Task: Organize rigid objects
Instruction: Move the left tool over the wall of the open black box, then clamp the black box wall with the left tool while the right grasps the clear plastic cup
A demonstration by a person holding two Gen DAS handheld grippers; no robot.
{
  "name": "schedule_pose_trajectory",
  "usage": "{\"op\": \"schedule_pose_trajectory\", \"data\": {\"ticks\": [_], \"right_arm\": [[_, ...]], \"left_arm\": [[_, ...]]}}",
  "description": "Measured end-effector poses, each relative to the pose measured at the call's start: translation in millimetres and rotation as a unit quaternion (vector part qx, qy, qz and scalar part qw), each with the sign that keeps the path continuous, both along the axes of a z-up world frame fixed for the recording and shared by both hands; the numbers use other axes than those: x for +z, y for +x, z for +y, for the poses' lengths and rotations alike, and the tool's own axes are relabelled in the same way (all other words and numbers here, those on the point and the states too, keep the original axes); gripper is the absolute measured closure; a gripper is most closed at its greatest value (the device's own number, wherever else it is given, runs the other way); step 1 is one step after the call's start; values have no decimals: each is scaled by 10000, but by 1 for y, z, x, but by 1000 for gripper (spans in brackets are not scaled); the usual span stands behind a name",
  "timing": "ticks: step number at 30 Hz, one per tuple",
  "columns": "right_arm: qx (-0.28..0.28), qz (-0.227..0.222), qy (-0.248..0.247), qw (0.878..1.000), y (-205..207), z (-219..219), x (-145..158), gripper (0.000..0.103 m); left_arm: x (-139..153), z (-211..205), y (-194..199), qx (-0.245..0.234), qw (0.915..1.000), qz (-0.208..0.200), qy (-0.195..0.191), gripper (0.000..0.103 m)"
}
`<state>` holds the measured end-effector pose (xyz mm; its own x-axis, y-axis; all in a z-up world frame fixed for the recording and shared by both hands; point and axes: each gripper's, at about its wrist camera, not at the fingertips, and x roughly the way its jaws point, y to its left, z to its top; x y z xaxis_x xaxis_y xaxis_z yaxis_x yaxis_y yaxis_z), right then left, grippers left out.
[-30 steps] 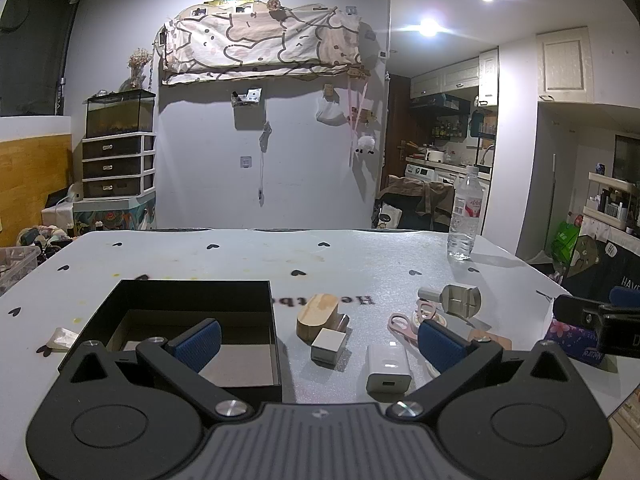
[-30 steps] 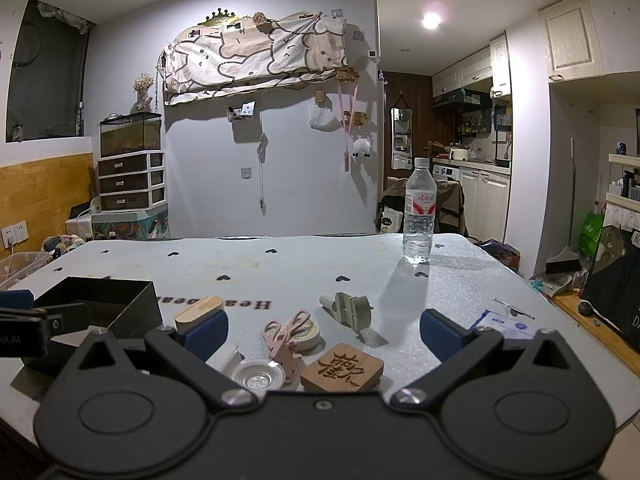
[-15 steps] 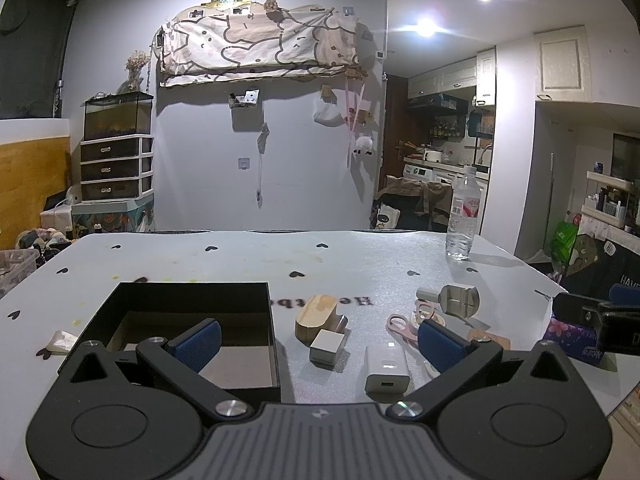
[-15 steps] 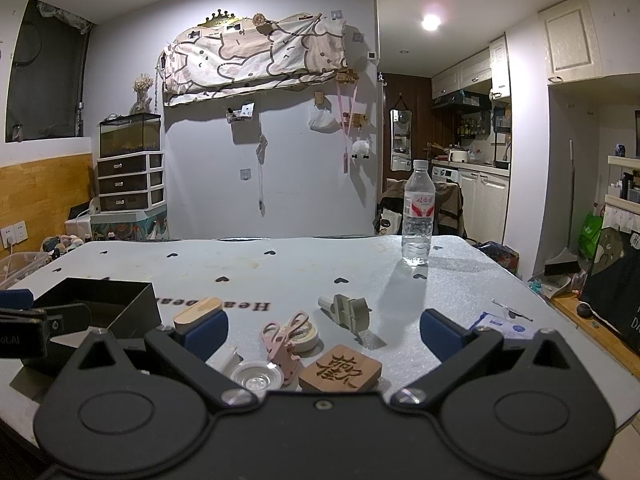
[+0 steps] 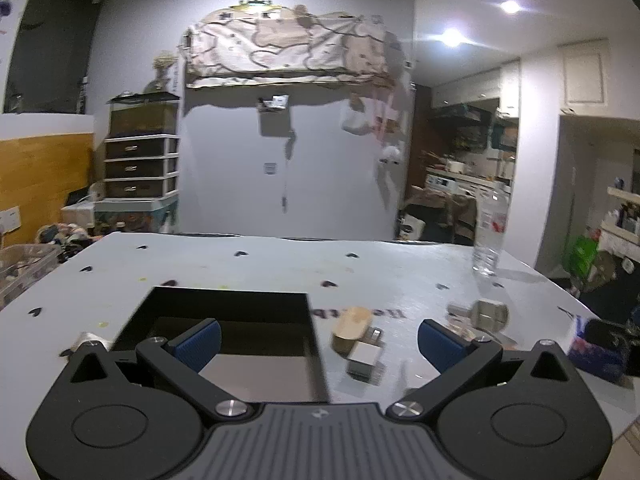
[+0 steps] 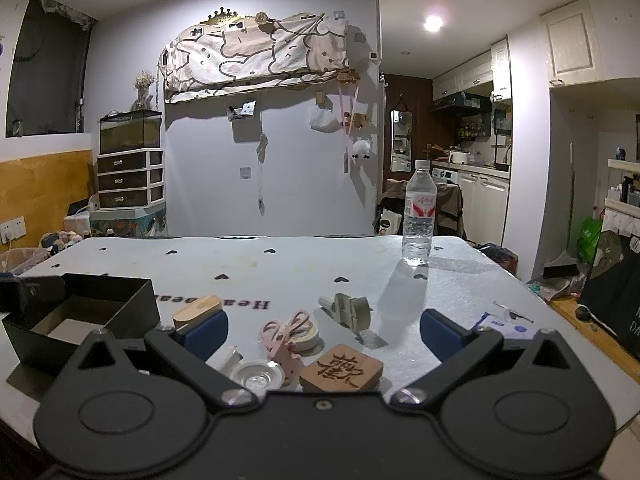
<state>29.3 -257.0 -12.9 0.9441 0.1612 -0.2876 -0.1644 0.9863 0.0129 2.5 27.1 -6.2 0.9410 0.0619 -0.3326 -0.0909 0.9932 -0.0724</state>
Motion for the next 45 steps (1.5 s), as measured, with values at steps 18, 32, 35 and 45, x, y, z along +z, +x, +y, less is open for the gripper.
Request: {"op": "schedule_pose_trajectory", "data": {"ticks": [18, 32, 35, 45], "right_arm": [[608, 353, 480, 9964, 17, 23, -33, 0], [630, 632, 118, 9959, 55, 47, -71, 1], [631, 731, -17, 9953, 67, 52, -75, 10], [860, 1143, -186, 9895, 89, 61, -80, 22]], "left_arm": [[-8, 101, 3, 772, 9955, 508, -198, 0], [-30, 150, 21, 1123, 9907, 661, -390, 8], [-33, 154, 30, 1137, 9899, 748, -394, 19], [-42, 168, 53, 1131, 9855, 1118, -596, 59]]}}
